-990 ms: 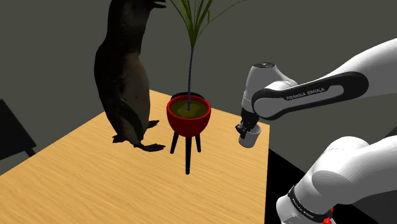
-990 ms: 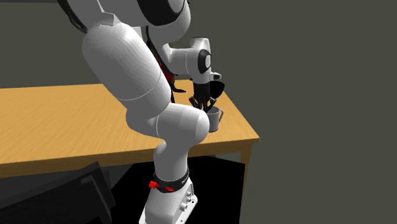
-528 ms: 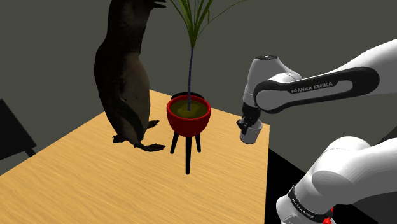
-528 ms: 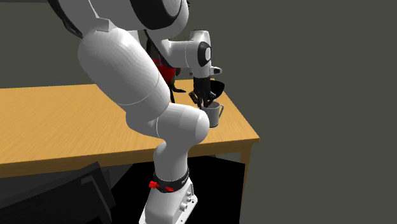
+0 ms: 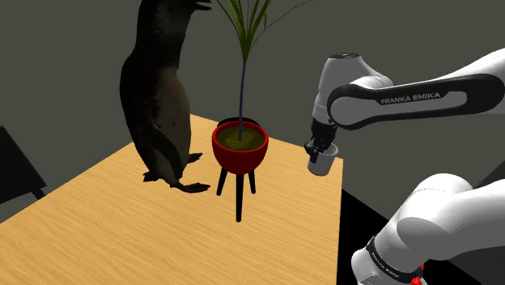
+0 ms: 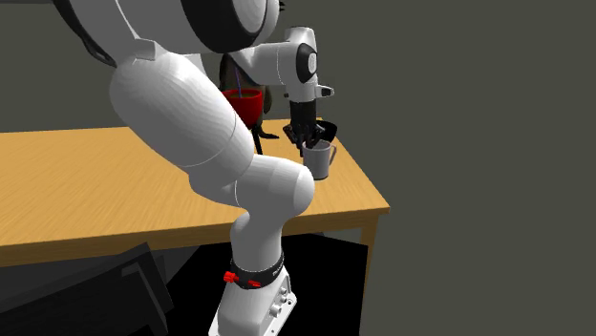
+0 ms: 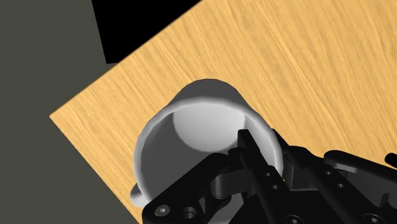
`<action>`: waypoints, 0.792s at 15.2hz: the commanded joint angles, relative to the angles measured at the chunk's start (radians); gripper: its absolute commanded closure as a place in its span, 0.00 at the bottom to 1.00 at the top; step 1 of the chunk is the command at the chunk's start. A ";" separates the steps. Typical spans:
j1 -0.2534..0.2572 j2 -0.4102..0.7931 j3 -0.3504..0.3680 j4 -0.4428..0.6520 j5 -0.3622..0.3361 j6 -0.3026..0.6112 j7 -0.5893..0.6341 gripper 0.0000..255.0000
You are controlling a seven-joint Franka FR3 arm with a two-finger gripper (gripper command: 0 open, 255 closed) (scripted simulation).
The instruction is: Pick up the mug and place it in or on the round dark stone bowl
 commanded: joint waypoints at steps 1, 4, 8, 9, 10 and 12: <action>0.000 -0.014 -0.001 0.022 0.001 -0.036 -0.003 1.00; 0.000 -0.027 -0.001 0.055 0.002 -0.082 -0.006 1.00; 0.001 -0.040 -0.001 0.101 0.003 -0.141 -0.009 1.00; 0.001 -0.043 -0.001 0.113 0.004 -0.156 -0.010 1.00; 0.001 -0.045 -0.001 0.125 0.004 -0.170 -0.011 1.00; 0.001 -0.048 -0.001 0.150 0.005 -0.198 -0.013 1.00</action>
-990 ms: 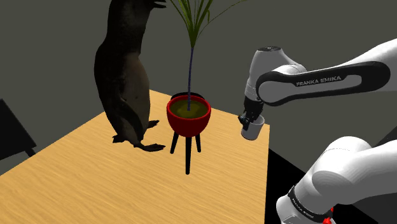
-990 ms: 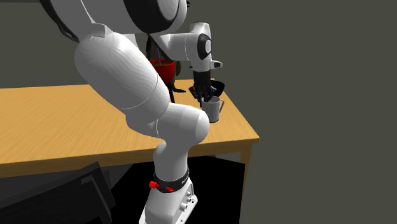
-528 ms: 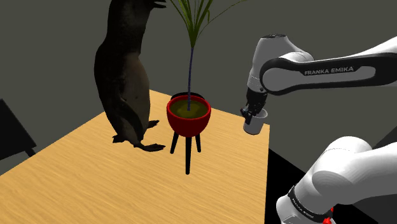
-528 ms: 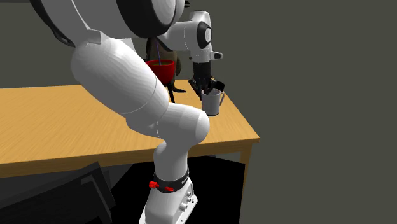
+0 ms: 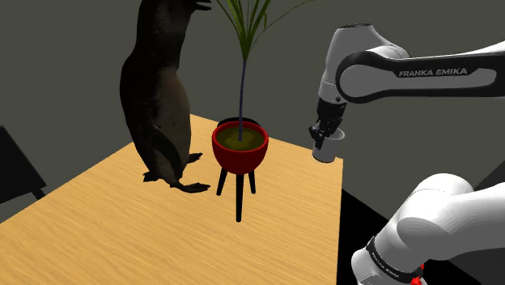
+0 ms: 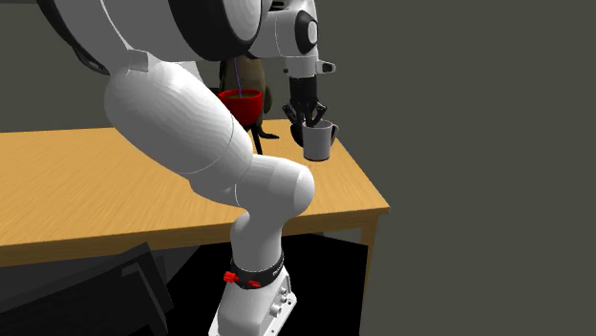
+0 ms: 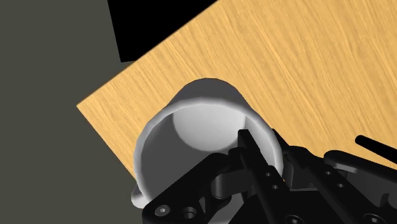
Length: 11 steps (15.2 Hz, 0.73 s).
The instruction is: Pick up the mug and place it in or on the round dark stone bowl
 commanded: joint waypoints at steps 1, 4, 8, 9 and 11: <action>0.000 -0.004 0.000 0.024 0.000 -0.028 -0.002 1.00; 0.000 -0.006 0.000 0.063 0.001 -0.069 -0.005 1.00; 0.002 0.037 0.006 0.126 0.004 -0.089 0.000 1.00; 0.003 0.080 0.011 0.157 0.007 -0.077 0.007 1.00; 0.006 0.164 0.022 0.221 0.011 -0.058 0.020 1.00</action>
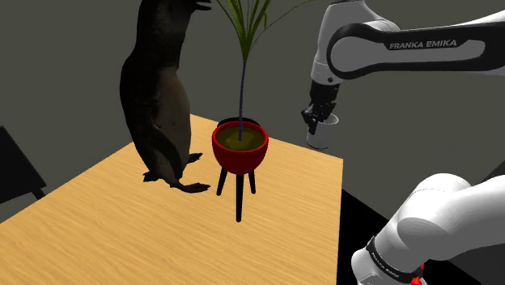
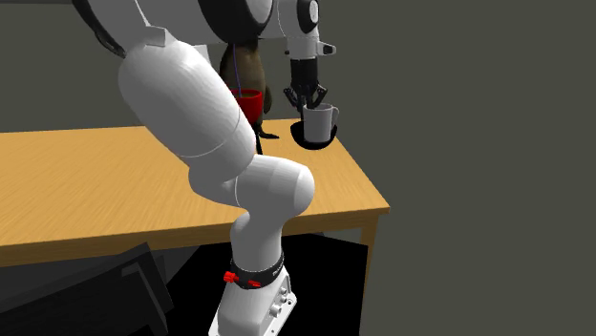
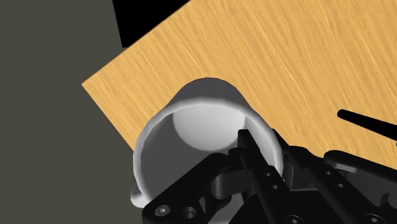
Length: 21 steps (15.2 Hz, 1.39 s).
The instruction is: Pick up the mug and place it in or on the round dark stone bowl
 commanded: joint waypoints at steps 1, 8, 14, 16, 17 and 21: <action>0.003 0.098 0.012 0.077 0.004 0.020 0.015 1.00; 0.010 0.380 0.045 0.345 0.002 0.032 0.059 1.00; 0.020 0.621 0.066 0.626 -0.015 -0.010 0.095 1.00; 0.026 0.705 0.072 0.734 -0.023 -0.036 0.106 1.00; 0.030 0.748 0.074 0.792 -0.027 -0.051 0.111 1.00; 0.050 0.937 0.079 1.059 -0.046 -0.133 0.127 1.00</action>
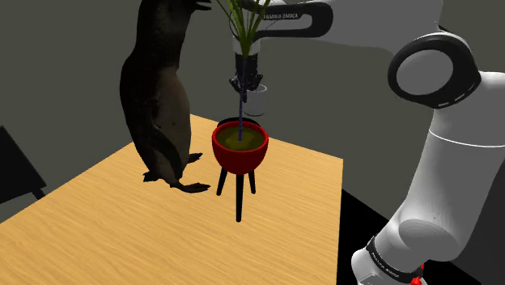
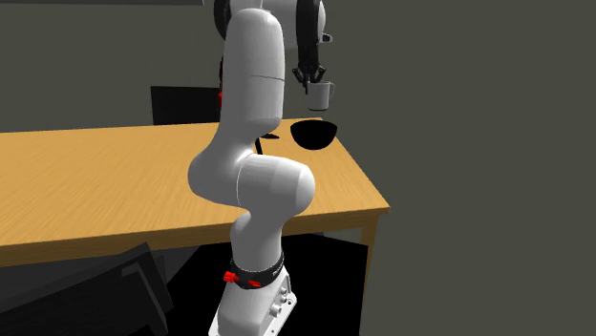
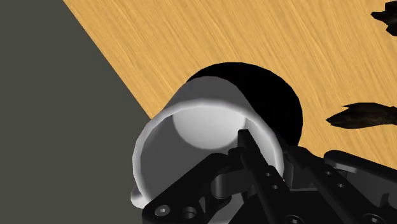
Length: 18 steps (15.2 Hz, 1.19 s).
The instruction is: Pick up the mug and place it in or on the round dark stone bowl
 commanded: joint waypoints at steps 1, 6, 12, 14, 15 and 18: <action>0.013 0.104 0.002 0.151 -0.010 -0.048 0.008 1.00; 0.030 0.237 0.001 0.319 -0.022 -0.084 0.015 1.00; 0.024 0.219 0.001 0.210 -0.021 0.007 0.021 1.00; 0.023 0.217 0.001 0.179 -0.022 0.036 0.023 1.00; 0.023 0.216 0.001 0.164 -0.022 0.050 0.023 1.00; 0.021 0.215 0.000 0.123 -0.022 0.090 0.026 1.00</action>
